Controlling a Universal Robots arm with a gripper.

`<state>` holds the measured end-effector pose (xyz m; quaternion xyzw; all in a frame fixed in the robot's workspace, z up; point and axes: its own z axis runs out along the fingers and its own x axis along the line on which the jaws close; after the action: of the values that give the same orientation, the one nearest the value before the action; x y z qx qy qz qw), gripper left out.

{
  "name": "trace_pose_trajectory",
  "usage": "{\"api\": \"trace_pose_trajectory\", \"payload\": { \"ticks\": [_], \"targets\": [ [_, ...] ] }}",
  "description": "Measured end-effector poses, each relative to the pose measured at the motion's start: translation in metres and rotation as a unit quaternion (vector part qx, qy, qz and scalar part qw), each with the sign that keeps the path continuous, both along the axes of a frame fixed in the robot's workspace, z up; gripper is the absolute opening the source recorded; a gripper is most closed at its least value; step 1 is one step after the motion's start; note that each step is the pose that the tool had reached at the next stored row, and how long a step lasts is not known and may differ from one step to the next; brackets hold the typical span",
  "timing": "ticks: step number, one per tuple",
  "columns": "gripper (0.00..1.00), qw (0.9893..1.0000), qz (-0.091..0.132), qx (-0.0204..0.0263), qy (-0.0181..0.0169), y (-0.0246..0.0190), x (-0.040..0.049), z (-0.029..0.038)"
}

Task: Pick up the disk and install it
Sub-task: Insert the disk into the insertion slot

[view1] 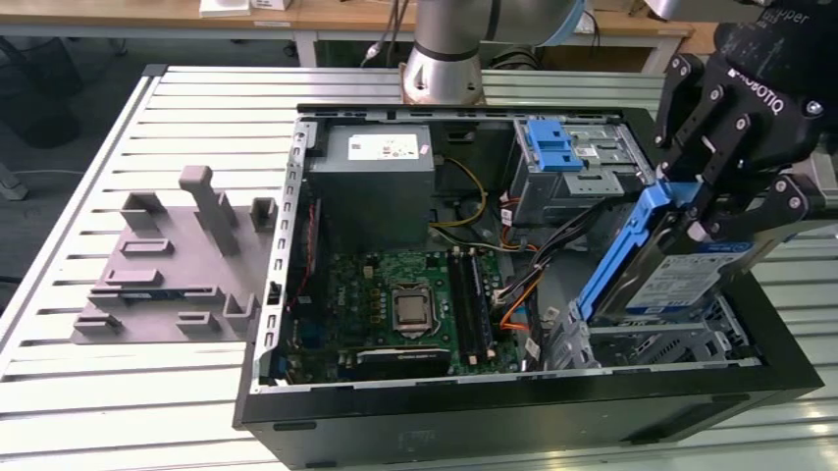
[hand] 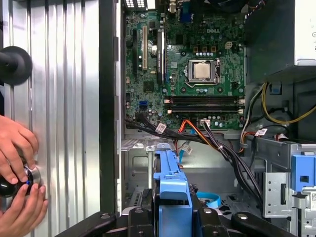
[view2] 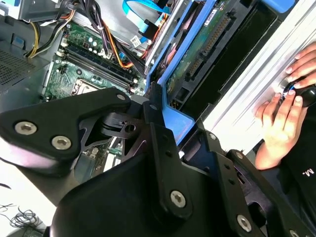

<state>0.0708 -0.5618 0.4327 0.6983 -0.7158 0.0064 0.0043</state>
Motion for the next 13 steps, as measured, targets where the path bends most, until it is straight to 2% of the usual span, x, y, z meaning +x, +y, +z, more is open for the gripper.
{"api": "trace_pose_trajectory", "payload": {
  "ticks": [13],
  "targets": [
    [0.36,1.0000,0.000,0.0000,0.0000,-0.0001,0.0002,-0.0094]
  ]
}}
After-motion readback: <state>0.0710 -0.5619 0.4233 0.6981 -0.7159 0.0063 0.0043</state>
